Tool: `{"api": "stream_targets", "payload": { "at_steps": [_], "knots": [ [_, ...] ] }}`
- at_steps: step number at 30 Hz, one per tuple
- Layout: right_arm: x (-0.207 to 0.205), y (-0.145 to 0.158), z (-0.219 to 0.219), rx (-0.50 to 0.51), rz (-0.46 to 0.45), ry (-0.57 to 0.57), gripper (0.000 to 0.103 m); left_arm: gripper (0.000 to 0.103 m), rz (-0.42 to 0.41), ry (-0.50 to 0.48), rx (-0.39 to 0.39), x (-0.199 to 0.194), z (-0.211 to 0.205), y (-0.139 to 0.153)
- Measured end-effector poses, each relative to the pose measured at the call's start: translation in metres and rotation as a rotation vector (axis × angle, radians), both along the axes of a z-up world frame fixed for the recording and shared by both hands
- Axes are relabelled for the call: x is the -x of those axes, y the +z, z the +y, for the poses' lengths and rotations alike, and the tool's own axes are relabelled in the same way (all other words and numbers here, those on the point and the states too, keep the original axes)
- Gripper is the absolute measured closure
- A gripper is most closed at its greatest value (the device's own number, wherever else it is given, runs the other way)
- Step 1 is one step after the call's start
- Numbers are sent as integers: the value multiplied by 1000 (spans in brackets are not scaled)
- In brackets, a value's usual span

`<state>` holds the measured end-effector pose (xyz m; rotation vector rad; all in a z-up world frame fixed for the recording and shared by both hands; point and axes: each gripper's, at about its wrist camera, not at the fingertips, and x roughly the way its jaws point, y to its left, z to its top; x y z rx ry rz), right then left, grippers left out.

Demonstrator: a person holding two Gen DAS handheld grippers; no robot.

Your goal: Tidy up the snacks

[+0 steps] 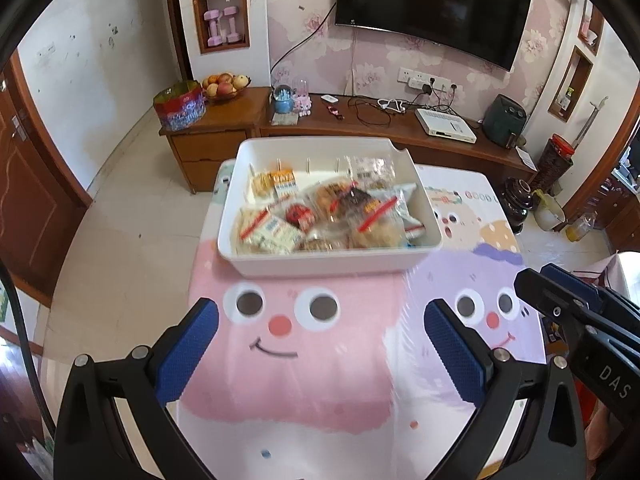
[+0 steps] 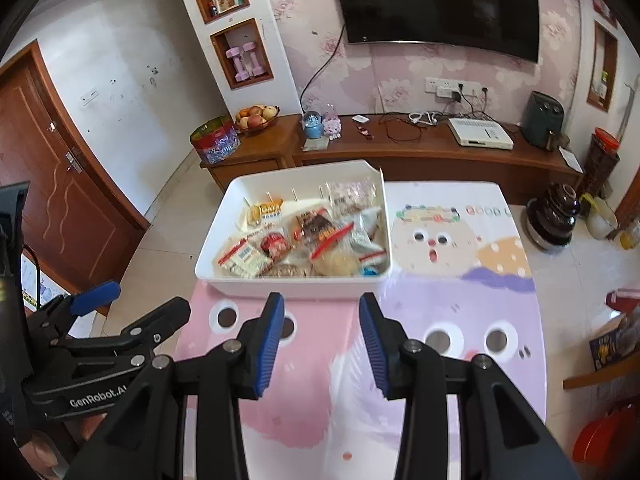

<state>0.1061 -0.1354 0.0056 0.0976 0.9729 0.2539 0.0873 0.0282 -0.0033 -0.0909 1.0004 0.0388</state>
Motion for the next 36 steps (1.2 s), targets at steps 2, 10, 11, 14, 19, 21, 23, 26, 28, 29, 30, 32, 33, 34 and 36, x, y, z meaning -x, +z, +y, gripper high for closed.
{"api": "stream_targets", "payload": {
  "at_steps": [2,10,11,14,19,21,23,26,28,29,30,32,33,34,36],
  "knots": [
    [14,-1,-3,1,3,-5,64,1,7,2,9,12,-4,-2],
    [65,-6,-15,9,27,-20,63,1,9,18,-5,68,-23,-7],
    [71,-6,-16,15,28,-20,63,1,8,21,-11,72,-25,-7],
    [85,-7,-19,30,26,-23,63,1,1,21,-27,86,-30,-7],
    [102,-10,-26,20,51,-41,63,1,3,15,-46,99,-35,-7],
    [107,-11,-27,24,53,-41,63,1,8,15,-46,103,-35,-8],
    [112,-11,-27,27,55,-41,63,1,12,16,-42,106,-35,-8],
    [114,-12,-28,27,53,-42,63,1,15,17,-45,110,-35,-8],
    [116,-11,-28,34,50,-41,63,1,15,21,-55,112,-35,-8],
    [118,-11,-27,35,49,-39,63,1,13,25,-62,113,-35,-8],
    [120,-12,-26,37,48,-35,63,1,12,28,-67,114,-34,-7],
    [123,-11,-25,37,49,-31,63,1,10,33,-71,116,-34,-7],
    [124,-11,-24,37,49,-28,63,1,10,34,-71,117,-33,-7],
    [126,-11,-23,39,47,-27,63,1,10,34,-70,118,-33,-7],
    [126,-11,-23,36,48,-28,63,1,11,33,-72,117,-33,-7]
  ]
}}
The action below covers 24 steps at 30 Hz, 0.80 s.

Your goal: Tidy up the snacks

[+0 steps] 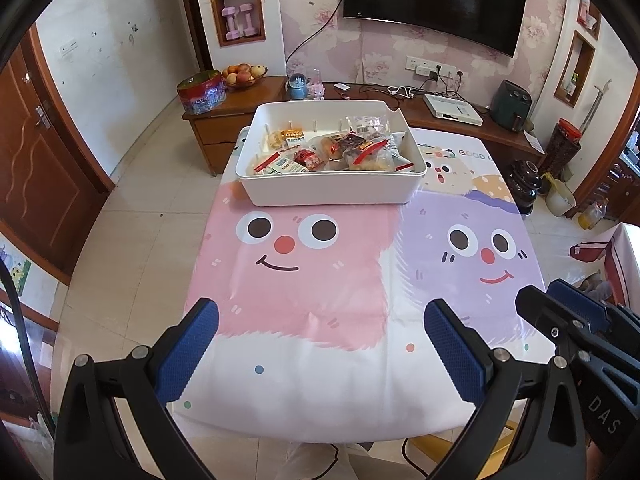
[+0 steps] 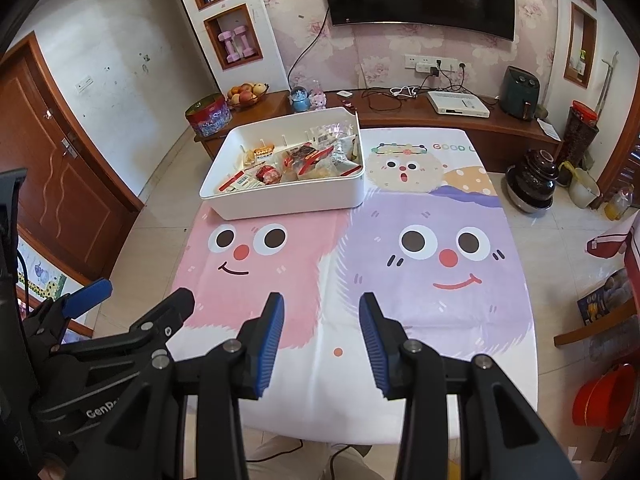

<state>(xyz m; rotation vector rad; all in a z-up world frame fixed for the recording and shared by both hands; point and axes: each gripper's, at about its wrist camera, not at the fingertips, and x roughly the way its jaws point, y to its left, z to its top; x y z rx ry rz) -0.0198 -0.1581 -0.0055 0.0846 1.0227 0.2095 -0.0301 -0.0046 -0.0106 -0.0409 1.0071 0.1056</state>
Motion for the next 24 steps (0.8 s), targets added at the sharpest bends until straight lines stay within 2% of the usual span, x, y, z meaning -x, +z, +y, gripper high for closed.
{"api": "stream_targets", "payload": {
  "at_steps": [24],
  "knots": [
    [8,-5,-2,-13,22,-35,63,1,7,-21,4,7,1,-4]
  ]
}}
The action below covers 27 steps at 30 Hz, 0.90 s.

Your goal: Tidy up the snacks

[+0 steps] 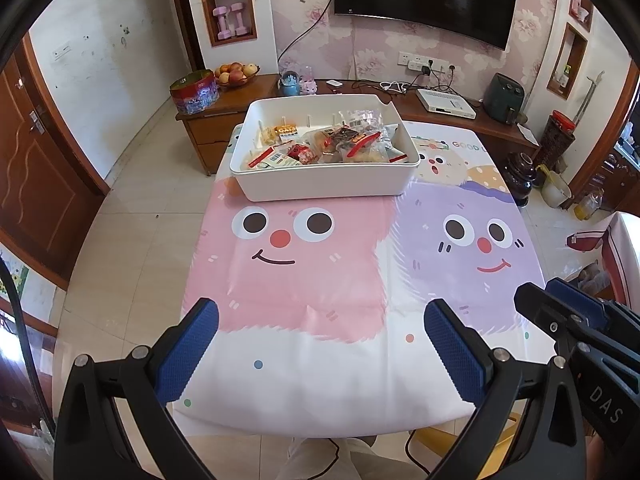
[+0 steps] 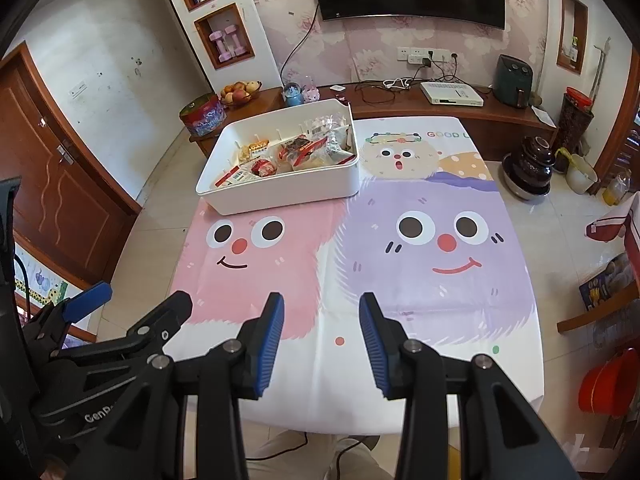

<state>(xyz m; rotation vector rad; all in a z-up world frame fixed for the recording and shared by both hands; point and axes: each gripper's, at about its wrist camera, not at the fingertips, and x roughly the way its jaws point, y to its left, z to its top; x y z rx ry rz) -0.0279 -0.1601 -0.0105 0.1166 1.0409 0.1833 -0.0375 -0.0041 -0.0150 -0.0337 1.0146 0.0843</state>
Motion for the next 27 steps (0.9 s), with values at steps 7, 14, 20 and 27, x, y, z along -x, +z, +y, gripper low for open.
{"api": "stream_targets", "payload": {
  "at_steps": [7,14,20,27],
  "knots": [
    [1,1,2,1,-5,6,63,1,3,2,1,0,0,0],
    [1,1,5,2,-8,7,63,1,1,0,0,1,1,-1],
    [1,1,5,2,-9,8,63,1,2,0,1,0,0,-1],
    [2,1,5,1,-9,6,63,1,6,-5,3,1,-2,-3]
  ]
}}
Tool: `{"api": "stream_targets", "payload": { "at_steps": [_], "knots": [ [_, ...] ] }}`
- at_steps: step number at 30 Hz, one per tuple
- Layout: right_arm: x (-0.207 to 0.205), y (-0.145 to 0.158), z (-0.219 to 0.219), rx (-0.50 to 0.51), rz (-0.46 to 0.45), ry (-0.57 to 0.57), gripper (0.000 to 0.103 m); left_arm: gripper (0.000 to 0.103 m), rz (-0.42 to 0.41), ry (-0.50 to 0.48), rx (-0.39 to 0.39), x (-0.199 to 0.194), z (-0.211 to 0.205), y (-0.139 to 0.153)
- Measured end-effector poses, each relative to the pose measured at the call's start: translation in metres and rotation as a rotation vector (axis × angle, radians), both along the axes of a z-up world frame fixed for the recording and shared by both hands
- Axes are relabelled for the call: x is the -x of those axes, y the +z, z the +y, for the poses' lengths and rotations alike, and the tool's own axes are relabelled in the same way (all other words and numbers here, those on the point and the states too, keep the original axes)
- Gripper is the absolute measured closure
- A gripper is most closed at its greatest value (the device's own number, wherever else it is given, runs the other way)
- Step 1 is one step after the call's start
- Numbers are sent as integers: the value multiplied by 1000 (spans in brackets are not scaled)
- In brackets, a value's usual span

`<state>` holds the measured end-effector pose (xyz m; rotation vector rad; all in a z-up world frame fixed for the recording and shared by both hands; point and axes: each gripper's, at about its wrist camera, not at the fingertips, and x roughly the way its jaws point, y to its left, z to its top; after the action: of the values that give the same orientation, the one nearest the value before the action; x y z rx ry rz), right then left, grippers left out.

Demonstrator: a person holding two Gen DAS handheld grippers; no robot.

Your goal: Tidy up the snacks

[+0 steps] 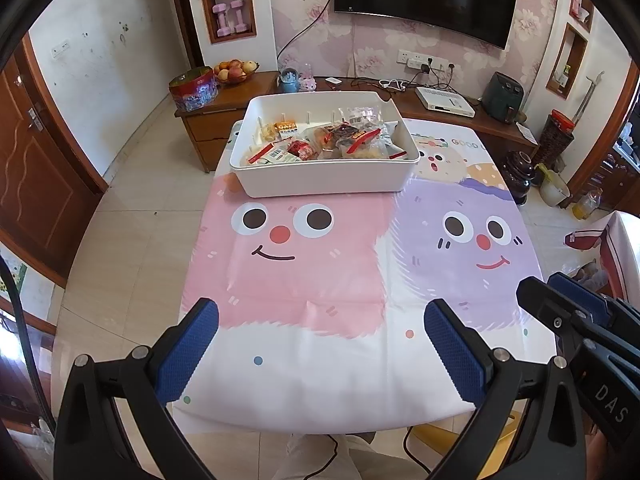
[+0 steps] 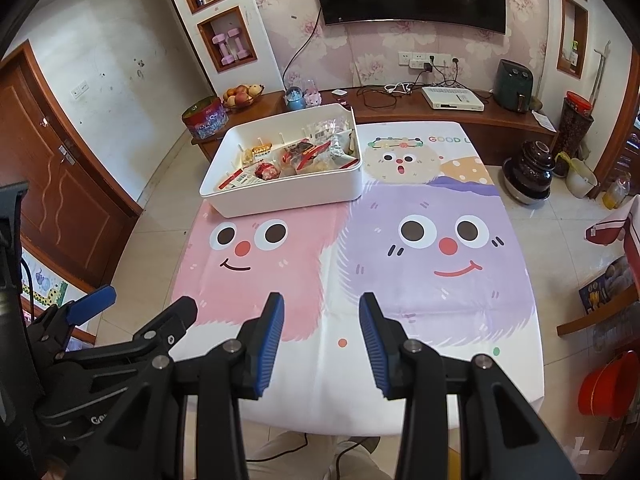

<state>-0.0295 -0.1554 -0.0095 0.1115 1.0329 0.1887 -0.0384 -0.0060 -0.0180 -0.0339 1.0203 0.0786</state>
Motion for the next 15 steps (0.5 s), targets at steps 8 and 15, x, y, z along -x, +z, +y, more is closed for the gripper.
{"api": "stream_targets", "payload": {
  "at_steps": [8,15],
  "knots": [
    [0,0,0,0,0,2,63,1,6,-2,0,2,-1,-3],
    [0,0,0,0,-3,0,63,1,6,-1,-2,2,-1,-2]
  ]
}}
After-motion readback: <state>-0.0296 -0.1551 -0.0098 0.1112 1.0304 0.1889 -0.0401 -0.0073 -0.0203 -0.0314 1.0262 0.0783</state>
